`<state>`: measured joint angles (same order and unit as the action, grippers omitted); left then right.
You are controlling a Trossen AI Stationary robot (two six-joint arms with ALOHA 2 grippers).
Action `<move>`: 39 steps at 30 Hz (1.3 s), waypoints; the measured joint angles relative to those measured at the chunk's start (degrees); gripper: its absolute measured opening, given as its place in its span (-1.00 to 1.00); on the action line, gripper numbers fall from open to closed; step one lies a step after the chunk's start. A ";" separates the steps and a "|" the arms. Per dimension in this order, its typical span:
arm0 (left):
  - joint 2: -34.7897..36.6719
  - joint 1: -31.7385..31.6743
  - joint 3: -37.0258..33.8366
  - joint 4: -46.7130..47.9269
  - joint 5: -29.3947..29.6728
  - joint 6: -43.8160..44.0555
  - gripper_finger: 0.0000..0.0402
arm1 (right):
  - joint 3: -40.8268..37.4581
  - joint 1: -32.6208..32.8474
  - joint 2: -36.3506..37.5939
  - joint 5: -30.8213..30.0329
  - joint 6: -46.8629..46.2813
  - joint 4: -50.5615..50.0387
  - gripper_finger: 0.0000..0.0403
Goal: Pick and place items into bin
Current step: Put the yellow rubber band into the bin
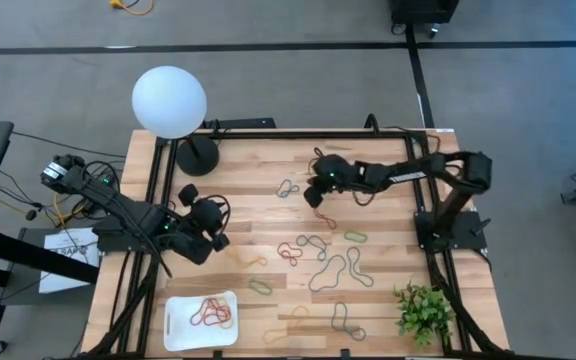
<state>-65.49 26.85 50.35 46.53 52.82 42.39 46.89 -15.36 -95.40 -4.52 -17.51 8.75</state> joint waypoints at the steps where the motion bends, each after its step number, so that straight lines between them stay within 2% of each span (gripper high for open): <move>1: 0.01 0.00 0.00 -1.45 0.00 -1.51 -0.56 | 0.00 1.47 1.46 0.58 0.77 1.44 -0.99; 4: 0.00 -0.07 0.00 -6.73 0.11 -8.52 -0.56 | 0.09 6.06 5.54 2.67 1.60 6.76 -1.00; 9: -0.02 -2.21 0.00 -16.72 -0.11 -19.69 -0.51 | 0.13 12.08 8.46 2.25 4.26 11.40 -1.00; 12: -0.27 -4.61 0.00 -20.01 -3.18 -23.73 -0.41 | 0.15 14.77 8.50 2.27 4.47 13.39 -1.00; 15: -0.66 -7.08 0.02 -22.13 -7.02 -24.24 -0.27 | 0.46 16.63 7.45 2.33 4.48 15.57 -1.00; 19: -2.55 -9.52 0.01 -25.92 -9.26 -24.43 -0.10 | 2.25 17.67 5.25 2.24 4.54 16.05 -1.00; 24: -7.14 -11.10 0.02 -34.25 -14.53 -30.50 0.00 | 5.04 18.08 2.56 4.89 5.57 15.77 -1.00; 26: -9.16 -11.26 0.02 -37.65 -15.74 -33.23 0.00 | 6.55 18.05 1.64 6.23 5.54 15.72 -1.00; 29: -11.65 -11.23 0.07 -41.48 -14.00 -35.90 -0.01 | 8.12 18.08 0.52 7.54 5.55 15.76 -1.00; 34: -13.46 -11.26 0.04 -41.80 -12.44 -38.27 -0.02 | 8.98 18.21 -0.26 8.09 5.75 15.68 -1.00; 39: -13.44 -11.31 0.04 -42.01 -14.19 -37.67 -0.06 | 9.11 18.25 -0.17 8.35 6.00 16.21 -1.00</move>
<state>-78.94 15.54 50.39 4.52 38.63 4.73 56.01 2.90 -95.57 3.83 -11.51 24.96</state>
